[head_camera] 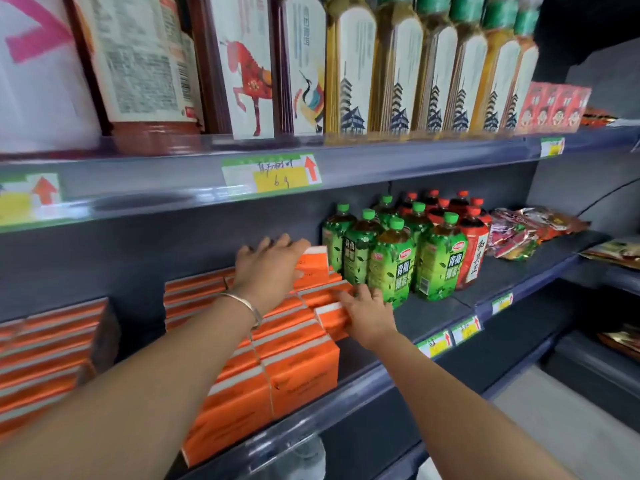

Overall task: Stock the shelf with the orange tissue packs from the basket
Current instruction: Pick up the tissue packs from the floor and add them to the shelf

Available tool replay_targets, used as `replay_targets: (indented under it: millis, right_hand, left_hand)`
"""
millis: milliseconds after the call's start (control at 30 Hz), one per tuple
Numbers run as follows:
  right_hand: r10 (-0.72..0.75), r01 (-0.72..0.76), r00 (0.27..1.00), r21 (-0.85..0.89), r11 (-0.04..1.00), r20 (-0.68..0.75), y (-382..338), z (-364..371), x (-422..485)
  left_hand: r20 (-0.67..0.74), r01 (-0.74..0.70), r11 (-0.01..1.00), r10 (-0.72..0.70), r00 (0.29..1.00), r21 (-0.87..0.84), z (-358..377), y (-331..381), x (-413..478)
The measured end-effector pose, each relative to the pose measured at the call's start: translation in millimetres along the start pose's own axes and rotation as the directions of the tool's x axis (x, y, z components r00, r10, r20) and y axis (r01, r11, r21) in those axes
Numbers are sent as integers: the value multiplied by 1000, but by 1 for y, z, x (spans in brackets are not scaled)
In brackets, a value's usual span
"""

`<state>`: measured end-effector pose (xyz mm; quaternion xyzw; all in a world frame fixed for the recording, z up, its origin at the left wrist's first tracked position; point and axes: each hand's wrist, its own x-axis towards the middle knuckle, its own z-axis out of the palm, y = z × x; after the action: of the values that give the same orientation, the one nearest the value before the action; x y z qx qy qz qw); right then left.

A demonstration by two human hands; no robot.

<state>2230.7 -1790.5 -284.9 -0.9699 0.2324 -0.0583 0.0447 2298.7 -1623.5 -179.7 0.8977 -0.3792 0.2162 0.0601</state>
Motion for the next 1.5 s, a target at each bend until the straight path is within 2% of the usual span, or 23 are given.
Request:
replay_targets:
  millis: [67,133,267,400,500,567,633,733,900,1000,1133,1267,1367,1500]
  right_hand:
    - [98,-99,985,0,995,-142,0,5,-2]
    - [126,-117,972,55,992,-200,0,11,-4]
    - [72,-35,982,205,978,-176,-6,19,3]
    - [48,-9,989,271,963,-139,-8,20,5]
    - [38,-6,994,285,959,-106,-8,10,-3]
    - [22,35,982,298,954,-187,-8,-3,-13]
    - [-17,133,944,334,933,-329,-9,-19,-24]
    - [-112,269,896,325,907,-430,-13,-41,-34]
    - [-145,246,906,215,945,-398,-4,-64,-44]
    - [-59,165,920,247,955,-388,22,-60,-52]
    - [67,2,975,309,951,-213,57,-37,-59]
    - [42,-32,999,293,956,-29,57,-13,-51]
    - [33,-27,999,298,954,-17,45,-1,-37]
    - [82,-34,990,365,930,-115,27,8,-21]
  left_hand:
    - [5,-4,1000,4,1000,-5,4,-1,1]
    - [14,-8,1000,8,1000,-8,7,-3,1]
    - [45,13,998,-10,999,-62,11,-3,-5]
    - [84,12,990,-1,996,-138,8,-4,-9]
    - [72,-3,994,11,997,-109,7,-3,-14]
    - [51,12,999,-9,999,-53,8,-1,-18]
    - [41,26,999,-25,999,-21,7,4,-20]
    - [45,12,998,-10,999,-64,2,17,-24]
    - [22,-17,972,23,1000,-236,-9,49,-26]
    - [4,-43,985,44,999,-167,-10,53,-27]
    - [86,-10,996,17,996,-86,5,46,-32]
    - [192,-11,998,22,981,-59,26,43,-35]
    - [239,-22,998,35,970,-56,37,42,-33]
    - [263,-32,998,46,964,-57,48,38,-29]
